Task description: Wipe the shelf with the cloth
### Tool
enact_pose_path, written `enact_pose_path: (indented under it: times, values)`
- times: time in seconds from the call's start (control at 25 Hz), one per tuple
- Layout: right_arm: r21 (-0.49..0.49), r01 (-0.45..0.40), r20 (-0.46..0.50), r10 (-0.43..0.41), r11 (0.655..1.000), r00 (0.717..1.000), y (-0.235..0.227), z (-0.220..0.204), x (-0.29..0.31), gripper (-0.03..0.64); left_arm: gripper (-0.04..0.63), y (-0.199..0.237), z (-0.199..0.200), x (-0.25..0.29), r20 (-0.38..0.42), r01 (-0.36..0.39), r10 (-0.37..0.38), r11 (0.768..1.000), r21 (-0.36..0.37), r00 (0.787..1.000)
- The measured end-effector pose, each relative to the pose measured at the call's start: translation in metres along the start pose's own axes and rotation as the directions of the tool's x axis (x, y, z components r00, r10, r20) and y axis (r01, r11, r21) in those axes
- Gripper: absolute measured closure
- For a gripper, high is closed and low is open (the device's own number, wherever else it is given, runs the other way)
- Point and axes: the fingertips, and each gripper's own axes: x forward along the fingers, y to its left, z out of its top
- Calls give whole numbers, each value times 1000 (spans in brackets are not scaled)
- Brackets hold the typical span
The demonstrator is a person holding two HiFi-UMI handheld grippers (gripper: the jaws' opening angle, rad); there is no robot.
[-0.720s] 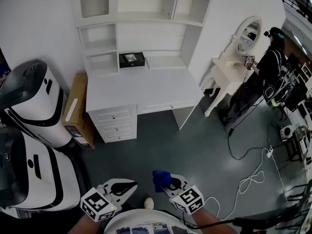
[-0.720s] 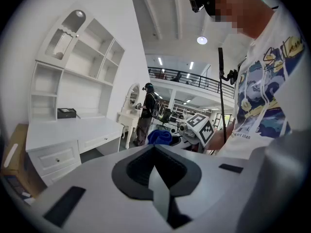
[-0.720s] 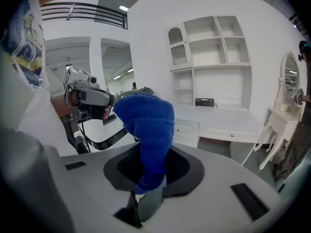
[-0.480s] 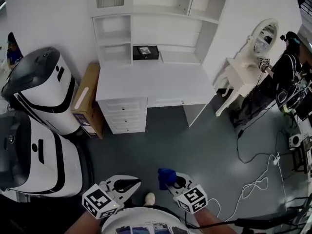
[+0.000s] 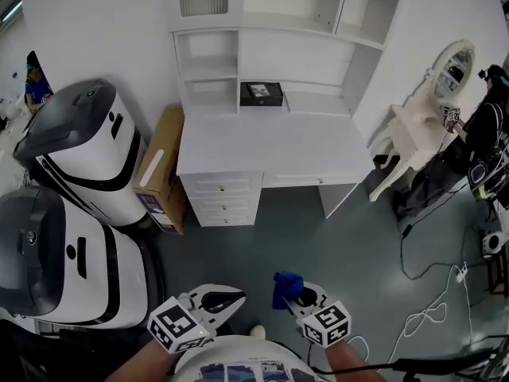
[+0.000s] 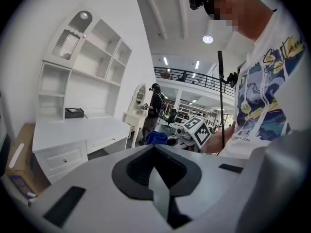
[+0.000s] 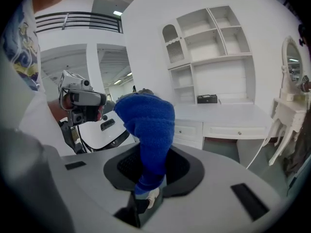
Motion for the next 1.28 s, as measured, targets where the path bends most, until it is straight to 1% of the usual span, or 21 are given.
enact_pose_path:
  times: [0.12,0.28,0.4,0.48,0.6,0.8,1.08,1.2,1.28]
  values:
    - [15,34,-4,-34,999,999,-9,22,21,518,583,32,21,0,26,33,-34,999,26,999]
    - [3,59,-3,-59,998,998,-18,62,63,518,583,80,49,-15,70,45,-49,997,59,996]
    - [1,64,7,-64,998,998,-17,92,101,518,583,110,53,-37,74,48,-53,996,69,996]
    - [-20,54,9,-54,998,998,-9,112,128,518,583,128,51,-55,76,40,-45,997,69,996]
    - [-62,26,-2,-26,998,1000,5,138,164,518,583,158,45,-80,86,0,-3,999,41,996]
    - [-142,-28,-43,22,989,999,18,169,207,518,583,197,45,-113,153,-79,81,997,-19,985]
    - [-175,-89,-56,80,981,995,13,201,271,518,583,248,40,-132,169,-157,168,985,-75,971]
    - [-163,-114,-51,107,980,993,1,215,304,518,583,272,45,-135,164,-194,204,978,-79,965]
    - [-152,-132,-41,127,980,991,-11,229,329,518,583,292,53,-136,162,-229,239,970,-80,957]
